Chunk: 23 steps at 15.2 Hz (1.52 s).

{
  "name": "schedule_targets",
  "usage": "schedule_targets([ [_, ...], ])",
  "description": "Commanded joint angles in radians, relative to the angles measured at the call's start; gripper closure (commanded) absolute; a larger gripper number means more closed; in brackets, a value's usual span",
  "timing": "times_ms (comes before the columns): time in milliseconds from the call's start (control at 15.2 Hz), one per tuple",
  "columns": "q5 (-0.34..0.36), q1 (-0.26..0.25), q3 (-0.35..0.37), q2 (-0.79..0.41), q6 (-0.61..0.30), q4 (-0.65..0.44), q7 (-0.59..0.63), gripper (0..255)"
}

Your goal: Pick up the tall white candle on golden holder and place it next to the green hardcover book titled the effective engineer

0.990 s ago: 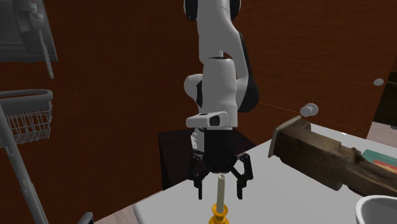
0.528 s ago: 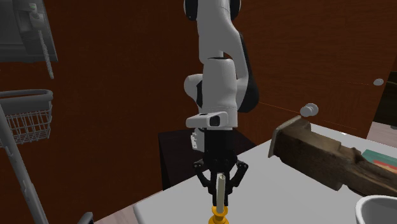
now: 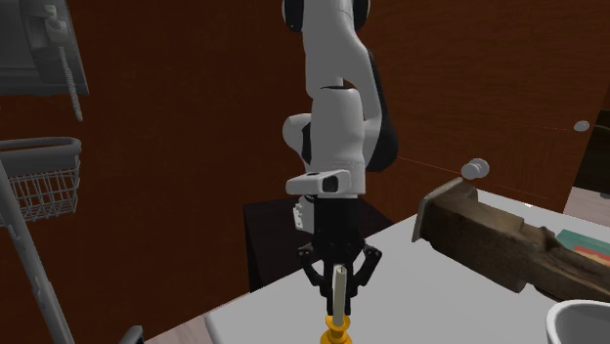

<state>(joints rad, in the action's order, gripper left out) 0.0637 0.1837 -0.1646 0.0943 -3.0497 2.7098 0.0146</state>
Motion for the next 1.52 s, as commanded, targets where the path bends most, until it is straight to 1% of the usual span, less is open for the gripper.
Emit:
schedule_targets([
  [0,0.008,0.004,0.003,0.023,0.026,-0.002,0.005,255],
  [528,0.028,0.017,0.015,0.134,0.162,-0.028,0.019,255],
  [1452,0.031,0.020,0.028,0.281,0.391,-0.111,0.021,255],
])
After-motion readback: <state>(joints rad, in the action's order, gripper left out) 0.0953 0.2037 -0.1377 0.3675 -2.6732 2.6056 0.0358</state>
